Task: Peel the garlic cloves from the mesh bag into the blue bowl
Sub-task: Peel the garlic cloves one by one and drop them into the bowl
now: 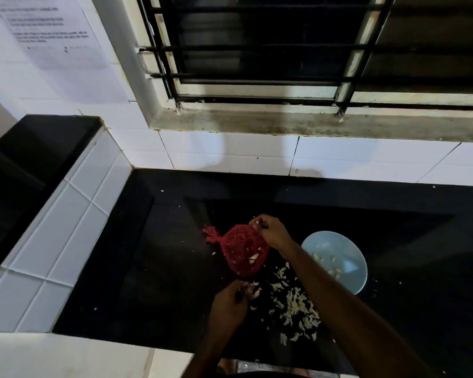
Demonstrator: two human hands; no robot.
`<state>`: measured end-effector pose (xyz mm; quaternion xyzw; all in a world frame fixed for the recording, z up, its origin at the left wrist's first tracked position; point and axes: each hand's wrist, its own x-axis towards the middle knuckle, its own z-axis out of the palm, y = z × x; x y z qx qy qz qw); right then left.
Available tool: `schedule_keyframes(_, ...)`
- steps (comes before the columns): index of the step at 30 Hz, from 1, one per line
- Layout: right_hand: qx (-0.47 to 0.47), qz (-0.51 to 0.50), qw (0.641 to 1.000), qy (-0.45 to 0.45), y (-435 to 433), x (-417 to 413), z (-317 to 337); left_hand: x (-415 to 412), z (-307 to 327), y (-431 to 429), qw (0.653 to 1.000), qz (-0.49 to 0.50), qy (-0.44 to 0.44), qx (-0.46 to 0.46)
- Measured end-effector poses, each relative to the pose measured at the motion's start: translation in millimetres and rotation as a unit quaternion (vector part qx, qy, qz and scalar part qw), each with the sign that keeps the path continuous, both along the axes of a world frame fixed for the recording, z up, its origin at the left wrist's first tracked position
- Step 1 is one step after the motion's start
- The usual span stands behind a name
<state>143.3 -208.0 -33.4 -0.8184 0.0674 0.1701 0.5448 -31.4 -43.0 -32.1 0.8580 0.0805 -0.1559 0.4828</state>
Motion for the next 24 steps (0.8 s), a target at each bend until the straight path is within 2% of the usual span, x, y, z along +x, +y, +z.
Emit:
schedule_keyframes(3,-0.044,0.05,0.997,-0.045,-0.9,-0.2,3.2,-0.3,1.4,0.3,1.0,0.003,0.002,-0.007)
schedule_keyframes(7,-0.202,0.062,0.968,-0.133,-3.3,4.2,-6.1,0.3,3.6,0.3,1.0,-0.003,0.0,0.004)
schedule_keyframes(11,-0.137,0.007,0.972,-0.193,2.1,5.2,8.7,1.4,3.6,-1.0,1.0,-0.004,0.01,0.008)
schedule_keyframes(15,-0.127,-0.047,0.957,-0.255,-0.2,6.1,15.5,2.1,4.0,-2.9,1.0,-0.003,0.019,0.007)
schedule_keyframes(19,-0.124,-0.043,0.955,-0.268,-7.1,4.4,17.7,2.0,2.2,-4.3,1.0,-0.001,0.024,0.01)
schedule_keyframes(22,-0.15,-0.02,0.956,-0.25,-7.8,0.3,18.3,1.6,0.4,-5.3,1.0,-0.001,0.029,-0.006)
schedule_keyframes(24,-0.121,-0.009,0.968,-0.219,-5.8,-2.0,20.8,0.7,1.2,-6.2,0.999,0.004,0.03,-0.015)
